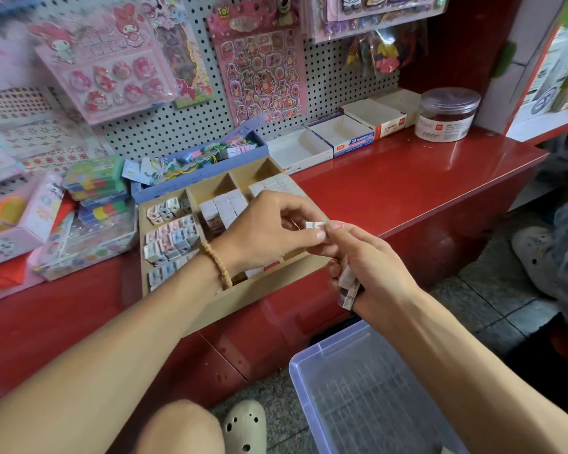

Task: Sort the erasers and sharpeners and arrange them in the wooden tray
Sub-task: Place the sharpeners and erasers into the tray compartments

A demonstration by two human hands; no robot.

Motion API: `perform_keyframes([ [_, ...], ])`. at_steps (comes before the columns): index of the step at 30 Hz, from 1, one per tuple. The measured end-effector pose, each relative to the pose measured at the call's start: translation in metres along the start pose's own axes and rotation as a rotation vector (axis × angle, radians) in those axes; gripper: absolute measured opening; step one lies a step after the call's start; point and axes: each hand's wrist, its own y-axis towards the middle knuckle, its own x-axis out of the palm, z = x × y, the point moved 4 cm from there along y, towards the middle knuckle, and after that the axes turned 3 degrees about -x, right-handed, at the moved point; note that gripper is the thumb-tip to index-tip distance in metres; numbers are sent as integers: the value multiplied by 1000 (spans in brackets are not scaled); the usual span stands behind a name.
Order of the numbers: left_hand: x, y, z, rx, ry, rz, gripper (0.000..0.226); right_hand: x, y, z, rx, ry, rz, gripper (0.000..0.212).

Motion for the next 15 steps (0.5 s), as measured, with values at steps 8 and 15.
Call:
perform_keyframes([
  [8,-46,-38,-4,-125,53,141,20,1,-13,10,146,101,82,24],
  [15,-76,-70,-35,-224,465,153,22,-9,-21,15,190,186,167,20],
])
